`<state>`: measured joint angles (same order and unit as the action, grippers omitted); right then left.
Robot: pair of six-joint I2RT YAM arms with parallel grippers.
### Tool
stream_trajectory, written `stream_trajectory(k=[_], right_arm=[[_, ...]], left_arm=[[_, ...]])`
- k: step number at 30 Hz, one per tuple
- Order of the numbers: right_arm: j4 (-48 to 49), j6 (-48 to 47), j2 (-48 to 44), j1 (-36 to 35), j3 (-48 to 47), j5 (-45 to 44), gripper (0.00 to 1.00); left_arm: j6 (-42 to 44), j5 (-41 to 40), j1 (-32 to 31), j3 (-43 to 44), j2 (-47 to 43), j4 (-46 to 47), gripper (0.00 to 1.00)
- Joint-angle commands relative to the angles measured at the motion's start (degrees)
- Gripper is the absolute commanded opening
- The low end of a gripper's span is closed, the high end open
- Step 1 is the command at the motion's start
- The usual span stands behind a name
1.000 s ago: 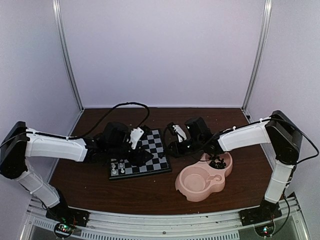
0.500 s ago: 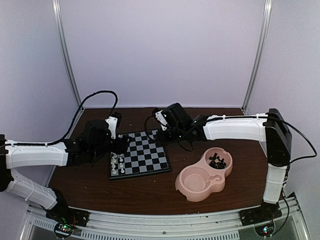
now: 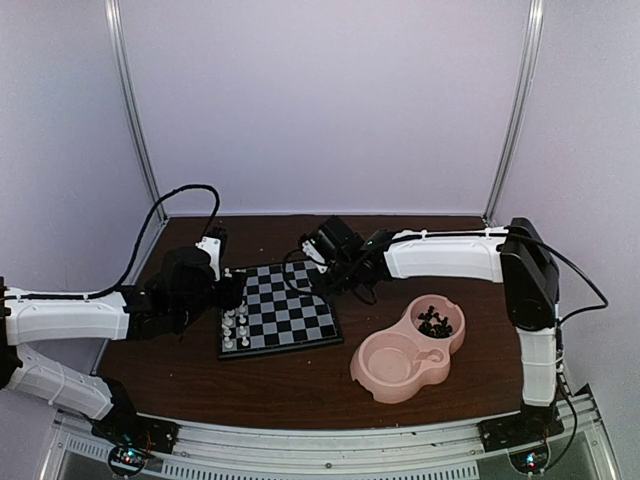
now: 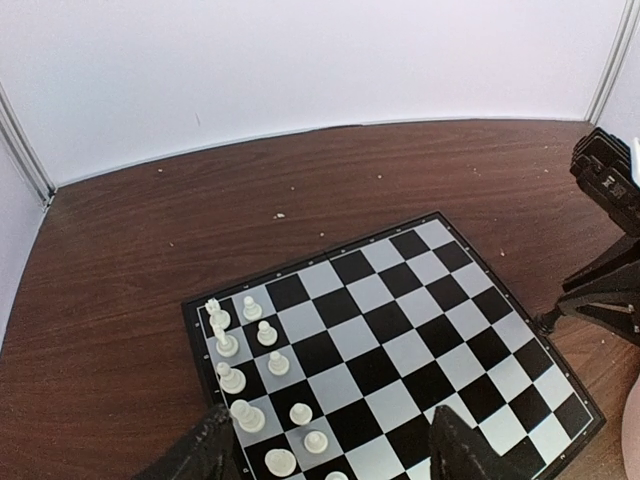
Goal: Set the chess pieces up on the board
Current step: Place the king on e8.
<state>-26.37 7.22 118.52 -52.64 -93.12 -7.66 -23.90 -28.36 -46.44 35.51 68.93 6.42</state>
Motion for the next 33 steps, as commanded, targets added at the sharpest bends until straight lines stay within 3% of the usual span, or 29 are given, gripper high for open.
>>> stream_trajectory(k=[1,14,33], right_arm=[[-1.6,-1.0,1.2,-0.2,-2.2,-0.9,0.00],[-3.1,-2.8,5.3,-1.3,-6.0,-5.8,0.00],[-4.6,-3.6,8.7,-1.8,-8.9,-6.4,0.01]], left_arm=[[0.6,-1.0,0.2,0.0,-0.4,2.6,0.67],[1.1,1.6,0.2,0.0,-0.4,2.8,0.67],[1.8,2.9,0.2,0.0,-0.6,2.8,0.67]])
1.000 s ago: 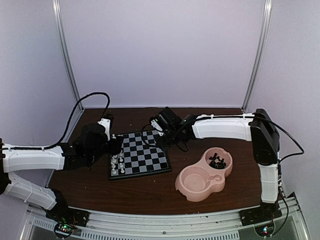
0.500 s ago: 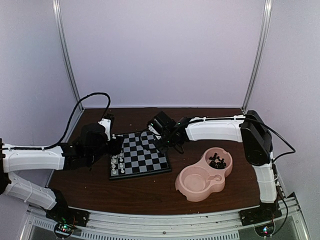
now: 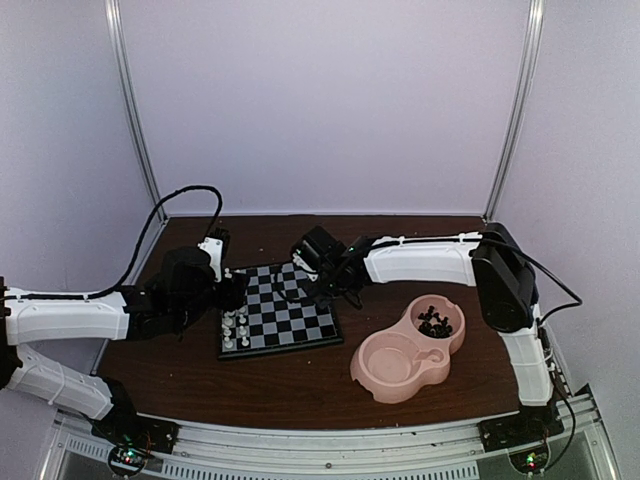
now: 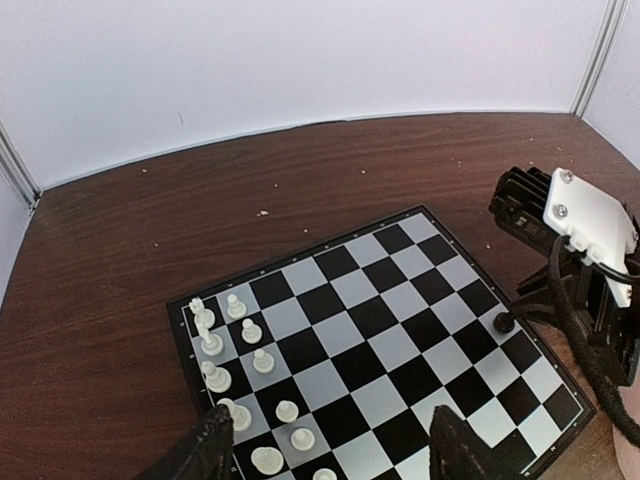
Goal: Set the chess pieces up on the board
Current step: Place the king on e8.
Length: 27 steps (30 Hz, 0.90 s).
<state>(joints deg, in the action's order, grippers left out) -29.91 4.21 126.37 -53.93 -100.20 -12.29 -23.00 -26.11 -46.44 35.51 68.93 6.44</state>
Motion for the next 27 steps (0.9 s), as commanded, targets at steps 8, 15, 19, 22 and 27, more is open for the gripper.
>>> stream_trajectory(k=[8,15,19,22,27], right_arm=[[-1.1,-1.1,1.4,-0.7,-2.2,-1.7,0.07],[-0.2,-1.0,1.0,-0.9,-1.6,-0.7,0.28],[0.0,-1.0,0.3,-0.9,-1.4,-0.6,0.31],[0.4,-1.1,-0.3,-1.0,-0.8,-0.9,0.34],[3.2,-1.1,-3.4,-1.0,2.4,2.6,0.44]], left_arm=[[0.9,0.8,0.2,0.0,-0.4,2.9,0.67],[1.1,1.7,0.2,0.2,-0.3,2.9,0.67],[1.2,2.5,0.2,0.4,-0.2,2.8,0.67],[0.6,2.0,0.2,0.3,-0.2,2.8,0.67],[-3.7,3.3,3.5,-0.4,-0.1,2.1,0.73]])
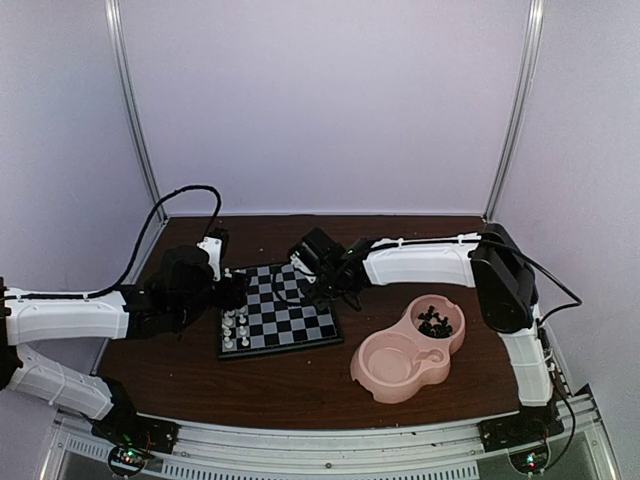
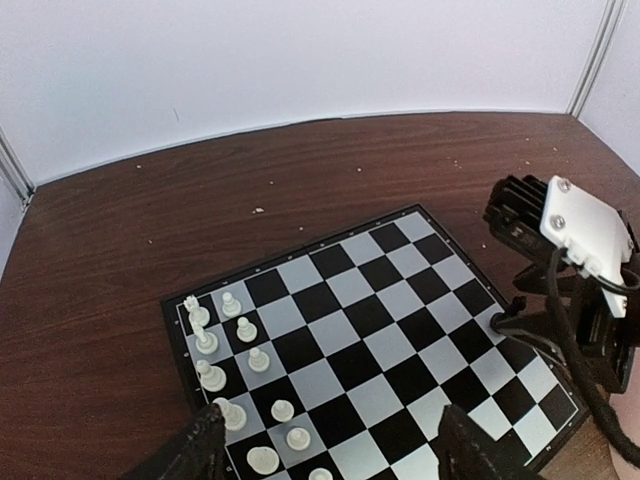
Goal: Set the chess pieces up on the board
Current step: Place the king on e8.
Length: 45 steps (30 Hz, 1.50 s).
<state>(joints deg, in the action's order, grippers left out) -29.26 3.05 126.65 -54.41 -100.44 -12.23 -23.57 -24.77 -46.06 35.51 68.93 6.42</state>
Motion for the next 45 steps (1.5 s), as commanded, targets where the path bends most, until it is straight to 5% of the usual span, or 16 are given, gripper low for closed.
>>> stream_trajectory(k=[1,14,20,25,37,45], right_arm=[[3.7,0.2,-4.9,-0.5,3.9,3.4,0.45],[9.2,2.1,-22.0,-0.4,18.6,2.2,0.46],[10.7,6.3,-25.2,-0.4,27.1,0.3,0.39],[10.4,8.7,-21.9,0.0,28.0,2.0,0.01],[9.9,14.1,-13.4,3.4,25.8,10.4,0.00],[10.0,14.5,-10.8,3.6,24.8,15.8,0.00]], left_arm=[[-4.2,3.2,4.3,-1.0,-0.2,2.3,0.73],[-10.6,6.6,16.4,-6.1,-2.7,3.7,0.55],[-15.6,13.2,23.8,-6.7,1.4,4.7,0.00],[-16.9,16.5,26.9,-5.9,6.4,5.5,0.00],[-19.2,33.7,33.6,1.0,26.6,11.3,0.00],[-17.3,31.5,33.7,2.6,28.0,9.7,0.00]])
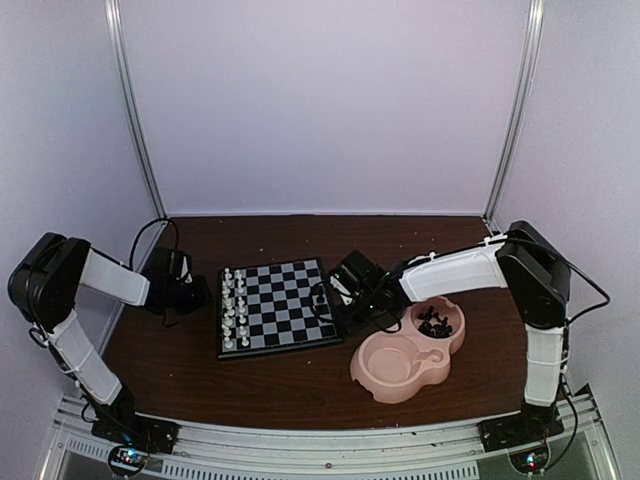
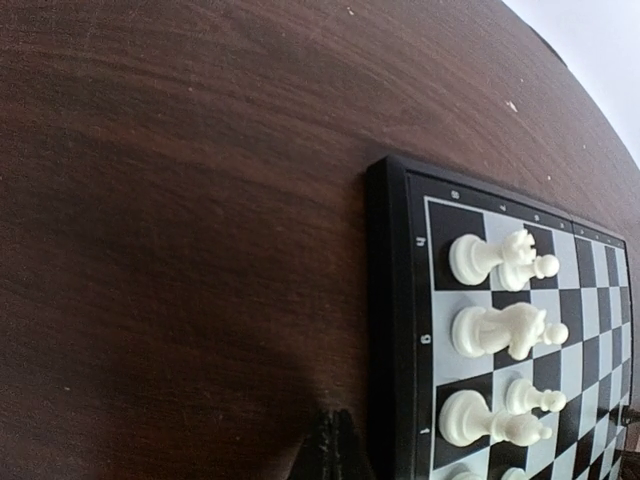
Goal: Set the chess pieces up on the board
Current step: Place the king on e8, then adjust the chessboard at the center of the board.
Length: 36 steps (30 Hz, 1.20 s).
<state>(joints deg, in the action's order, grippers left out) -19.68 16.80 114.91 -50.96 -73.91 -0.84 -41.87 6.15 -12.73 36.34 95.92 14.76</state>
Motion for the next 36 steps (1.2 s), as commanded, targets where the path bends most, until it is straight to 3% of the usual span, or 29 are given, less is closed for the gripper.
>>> stream_trajectory(k=[1,12,21,36], right_arm=[[0.4,0.7,0.8,0.0,-1.8,5.1,0.00],[3.1,-0.4,-0.9,-3.6,0.0,7.2,0.00],[5.6,-0.8,0.3,-8.5,-0.8,8.9,0.00],[13.7,1.9,-11.4,-5.9,9.7,1.2,0.01]], left_arm=[[1.1,0.4,0.3,2.0,1.3,1.3,0.00],[2.4,1.7,1.7,5.7,5.7,-1.4,0.00],[0.7,-2.6,2.4,4.3,2.8,-4.1,0.00],[-1.0,11.6,4.5,4.3,6.2,1.4,0.00]])
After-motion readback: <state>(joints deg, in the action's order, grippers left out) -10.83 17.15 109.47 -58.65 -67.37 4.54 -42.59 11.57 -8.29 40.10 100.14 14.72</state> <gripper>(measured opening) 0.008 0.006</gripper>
